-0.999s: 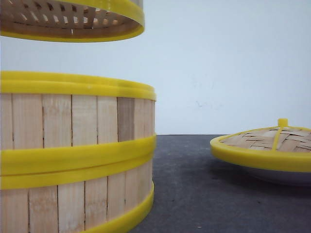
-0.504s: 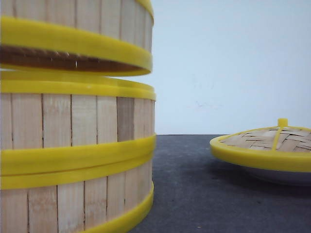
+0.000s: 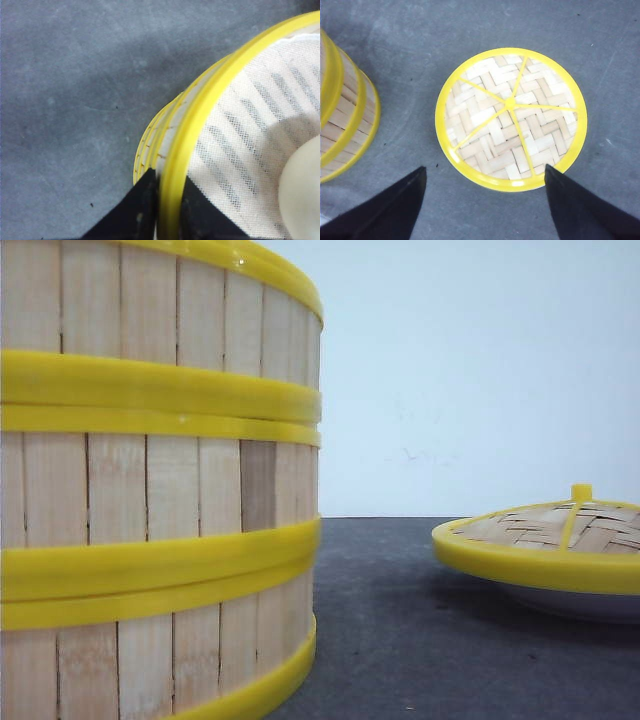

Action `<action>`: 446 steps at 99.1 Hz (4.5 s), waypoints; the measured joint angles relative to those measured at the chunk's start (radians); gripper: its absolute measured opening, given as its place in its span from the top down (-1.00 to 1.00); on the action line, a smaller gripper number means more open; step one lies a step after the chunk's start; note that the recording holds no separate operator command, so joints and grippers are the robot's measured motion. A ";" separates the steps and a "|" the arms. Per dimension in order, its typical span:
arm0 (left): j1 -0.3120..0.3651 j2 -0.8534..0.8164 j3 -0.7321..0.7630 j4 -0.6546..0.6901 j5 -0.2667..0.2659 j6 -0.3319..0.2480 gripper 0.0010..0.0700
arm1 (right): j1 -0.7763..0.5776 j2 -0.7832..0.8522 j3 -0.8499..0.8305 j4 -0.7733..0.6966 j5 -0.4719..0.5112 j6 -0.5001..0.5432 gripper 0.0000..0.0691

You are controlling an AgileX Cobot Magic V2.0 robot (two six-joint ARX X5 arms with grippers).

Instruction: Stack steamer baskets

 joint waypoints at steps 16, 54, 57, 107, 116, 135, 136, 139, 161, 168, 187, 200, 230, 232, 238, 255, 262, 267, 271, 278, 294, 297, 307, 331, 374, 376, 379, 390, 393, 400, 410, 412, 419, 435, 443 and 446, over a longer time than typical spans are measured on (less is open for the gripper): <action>0.000 0.000 0.000 0.004 -0.002 0.000 0.96 | 0.000 0.000 0.000 0.000 0.000 0.000 -0.34; 0.000 0.001 -0.002 0.022 -0.001 0.000 0.92 | 0.000 0.000 0.000 0.000 0.000 0.002 -0.34; 0.000 0.001 -0.002 0.022 -0.001 0.000 0.92 | 0.000 0.000 0.000 0.000 0.000 0.002 -0.34; 0.000 0.001 -0.002 0.014 -0.002 -0.013 0.59 | 0.000 0.000 0.000 0.009 0.000 0.008 -0.34; 0.000 0.001 -0.002 0.014 -0.002 -0.014 0.39 | 0.000 0.000 0.000 0.009 0.003 0.008 -0.34; 0.000 0.001 -0.002 0.014 -0.002 -0.014 0.33 | 0.000 0.000 -0.002 0.031 0.080 0.000 -0.34; 0.000 0.001 -0.002 0.014 -0.002 -0.014 0.33 | 0.000 0.000 -0.002 0.034 0.080 0.000 -0.34; 0.000 0.002 -0.002 0.015 -0.002 -0.014 0.33 | 0.000 0.000 -0.004 0.044 0.082 0.000 -0.34; 0.000 -0.017 -0.002 0.037 -0.041 -0.016 0.33 | -0.042 0.032 -0.020 0.074 0.076 -0.004 -0.34; 0.001 -0.054 -0.002 0.037 -0.083 -0.016 0.33 | -0.063 0.055 -0.027 0.092 0.057 -0.014 -0.34; 0.028 -0.163 -0.002 0.037 -0.186 -0.016 0.33 | -0.154 0.147 -0.081 0.195 -0.071 -0.054 -0.34; 0.066 -0.212 -0.002 0.032 -0.197 -0.016 0.33 | -0.243 0.221 -0.134 0.261 -0.155 -0.087 -0.34; 0.106 -0.248 -0.002 0.029 -0.199 -0.016 0.33 | -0.287 0.412 -0.190 0.408 -0.163 -0.166 -0.34; 0.106 -0.248 -0.002 0.029 -0.200 -0.016 0.33 | -0.286 0.421 -0.190 0.418 -0.163 -0.169 -0.34; 0.106 -0.248 -0.002 0.029 -0.200 -0.016 0.33 | -0.287 0.447 -0.190 0.449 -0.163 -0.175 -0.30; 0.106 -0.248 -0.002 0.029 -0.200 -0.016 0.33 | -0.287 0.510 -0.190 0.493 -0.162 -0.182 -0.03; 0.106 -0.248 -0.002 0.029 -0.200 -0.016 0.33 | -0.287 0.533 -0.190 0.497 -0.162 -0.183 -0.01; 0.106 -0.248 -0.002 0.029 -0.200 -0.016 0.33 | -0.287 0.549 -0.190 0.500 -0.162 -0.184 0.00; 0.106 -0.248 -0.002 0.029 -0.200 -0.016 0.33 | -0.287 0.565 -0.190 0.503 -0.162 -0.184 0.00; 0.106 -0.248 -0.002 0.029 -0.200 -0.016 0.33 | -0.287 0.586 -0.190 0.508 -0.158 -0.184 0.00; 0.106 -0.248 -0.002 0.029 -0.200 -0.016 0.33 | -0.287 0.597 -0.190 0.525 -0.155 -0.185 0.01; 0.106 -0.248 -0.002 0.029 -0.200 -0.016 0.33 | -0.287 0.597 -0.190 0.525 -0.154 -0.185 0.02; 0.107 -0.248 -0.002 0.029 -0.200 -0.016 0.33 | -0.287 0.597 -0.190 0.526 -0.154 -0.185 0.10; 0.106 -0.248 -0.002 0.029 -0.200 -0.016 0.33 | -0.286 0.597 -0.189 0.527 -0.158 -0.200 0.55; 0.106 -0.248 -0.002 0.029 -0.200 -0.016 0.33 | -0.285 0.589 -0.181 0.520 -0.182 -0.203 0.85; 0.106 -0.248 -0.002 0.029 -0.200 -0.016 0.33 | -0.285 0.587 -0.179 0.517 -0.188 -0.203 0.85; 0.106 -0.248 -0.002 0.029 -0.200 -0.016 0.33 | -0.285 0.582 -0.176 0.513 -0.200 -0.203 0.85; 0.107 -0.248 -0.002 0.029 -0.200 -0.016 0.33 | -0.282 0.552 -0.129 0.463 -0.237 -0.203 0.85; 0.107 -0.248 -0.002 0.029 -0.200 -0.016 0.33 | -0.278 0.539 -0.105 0.447 -0.239 -0.203 0.85; 0.107 -0.248 -0.002 0.029 -0.200 -0.016 0.33 | -0.264 0.509 -0.031 0.412 -0.243 -0.204 0.85; 0.106 -0.248 -0.002 0.030 -0.200 -0.016 0.33 | -0.233 0.489 0.106 0.359 -0.245 -0.208 0.85; 0.107 -0.248 -0.002 0.029 -0.200 -0.016 0.33 | -0.225 0.489 0.131 0.348 -0.248 -0.208 0.85; 0.107 -0.246 -0.002 0.030 -0.200 -0.016 0.33 | -0.195 0.491 0.209 0.309 -0.273 -0.209 0.85; 0.107 -0.242 -0.002 0.030 -0.201 -0.016 0.33 | -0.077 0.521 0.389 0.232 -0.339 -0.211 0.85; 0.113 -0.242 -0.002 0.031 -0.201 -0.016 0.33 | -0.006 0.556 0.478 0.187 -0.347 -0.211 0.85; 0.117 -0.242 -0.002 0.031 -0.202 -0.016 0.33 | 0.021 0.572 0.508 0.168 -0.347 -0.211 0.85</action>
